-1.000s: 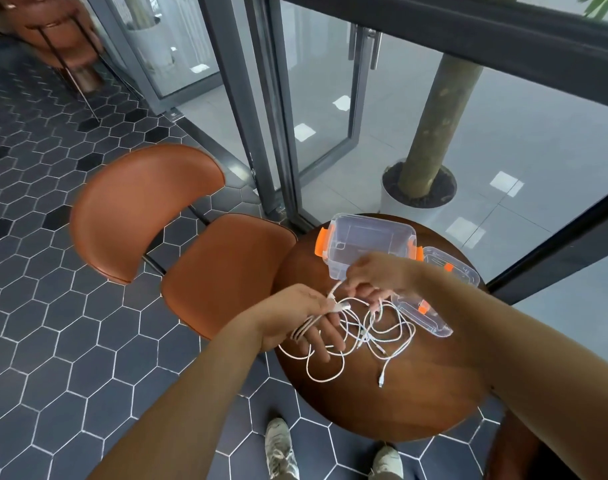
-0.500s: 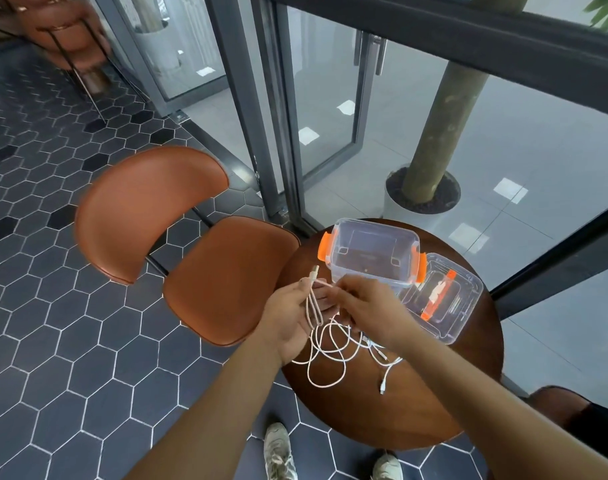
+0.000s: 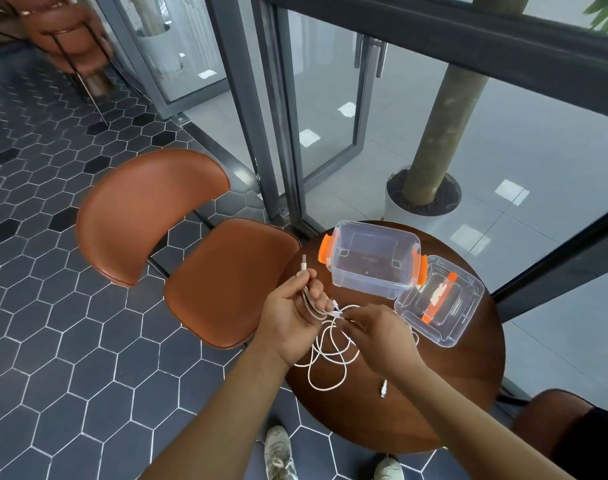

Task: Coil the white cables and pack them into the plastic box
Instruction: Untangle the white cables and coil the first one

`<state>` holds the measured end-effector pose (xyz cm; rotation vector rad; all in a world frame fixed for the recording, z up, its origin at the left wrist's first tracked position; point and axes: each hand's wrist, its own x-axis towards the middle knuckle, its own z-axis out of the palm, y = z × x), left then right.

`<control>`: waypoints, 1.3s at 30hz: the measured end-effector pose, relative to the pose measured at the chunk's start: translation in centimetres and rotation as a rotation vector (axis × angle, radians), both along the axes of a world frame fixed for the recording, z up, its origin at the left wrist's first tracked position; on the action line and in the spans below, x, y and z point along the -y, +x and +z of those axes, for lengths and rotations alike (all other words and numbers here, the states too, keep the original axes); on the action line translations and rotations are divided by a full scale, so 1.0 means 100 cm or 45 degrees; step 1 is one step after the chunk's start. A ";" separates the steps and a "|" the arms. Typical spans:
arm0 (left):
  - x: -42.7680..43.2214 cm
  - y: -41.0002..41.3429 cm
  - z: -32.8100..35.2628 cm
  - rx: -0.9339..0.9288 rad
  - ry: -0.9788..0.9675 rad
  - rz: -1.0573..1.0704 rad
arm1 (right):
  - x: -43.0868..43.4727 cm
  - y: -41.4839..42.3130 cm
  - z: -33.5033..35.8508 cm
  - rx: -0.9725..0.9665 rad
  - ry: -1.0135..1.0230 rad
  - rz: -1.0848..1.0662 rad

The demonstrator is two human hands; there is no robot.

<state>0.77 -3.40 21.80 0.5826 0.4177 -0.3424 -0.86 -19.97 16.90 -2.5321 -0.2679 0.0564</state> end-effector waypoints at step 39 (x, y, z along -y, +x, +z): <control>0.006 0.003 0.019 0.019 0.060 -0.190 | -0.034 -0.021 0.071 -0.533 1.591 -0.862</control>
